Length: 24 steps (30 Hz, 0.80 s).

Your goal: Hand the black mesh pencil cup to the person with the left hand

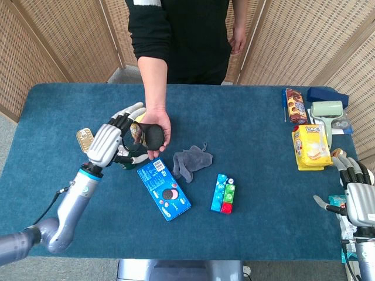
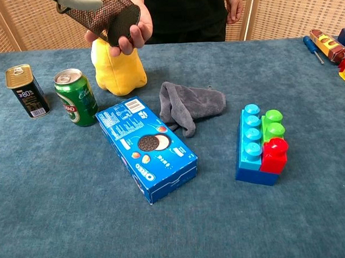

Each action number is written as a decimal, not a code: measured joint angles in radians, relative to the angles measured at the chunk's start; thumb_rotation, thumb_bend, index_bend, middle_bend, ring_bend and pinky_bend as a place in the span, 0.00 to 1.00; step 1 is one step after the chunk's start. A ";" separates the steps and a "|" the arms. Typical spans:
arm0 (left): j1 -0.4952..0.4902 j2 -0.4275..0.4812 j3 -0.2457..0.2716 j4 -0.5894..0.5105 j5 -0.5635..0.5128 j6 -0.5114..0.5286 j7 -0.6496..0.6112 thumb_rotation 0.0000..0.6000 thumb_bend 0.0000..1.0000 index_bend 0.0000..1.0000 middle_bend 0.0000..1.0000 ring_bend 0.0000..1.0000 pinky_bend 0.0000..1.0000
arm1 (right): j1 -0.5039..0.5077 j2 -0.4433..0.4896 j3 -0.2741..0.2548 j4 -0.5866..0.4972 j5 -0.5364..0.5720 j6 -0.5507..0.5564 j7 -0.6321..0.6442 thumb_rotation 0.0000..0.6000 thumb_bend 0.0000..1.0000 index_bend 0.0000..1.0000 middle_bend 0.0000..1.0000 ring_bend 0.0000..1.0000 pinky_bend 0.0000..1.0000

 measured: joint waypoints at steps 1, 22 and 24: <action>0.004 0.010 0.000 -0.012 0.001 0.001 0.001 0.90 0.07 0.00 0.00 0.00 0.10 | -0.001 0.000 -0.001 -0.001 0.000 0.000 -0.002 0.82 0.00 0.04 0.00 0.04 0.04; 0.387 0.368 0.167 -0.067 0.105 0.286 -0.046 0.89 0.07 0.00 0.00 0.00 0.07 | -0.008 0.002 -0.009 -0.019 -0.017 0.018 -0.028 0.82 0.00 0.04 0.00 0.04 0.04; 0.431 0.365 0.188 -0.016 0.092 0.305 -0.062 0.90 0.07 0.00 0.00 0.00 0.06 | -0.008 0.000 -0.009 -0.020 -0.018 0.021 -0.036 0.82 0.00 0.04 0.00 0.04 0.04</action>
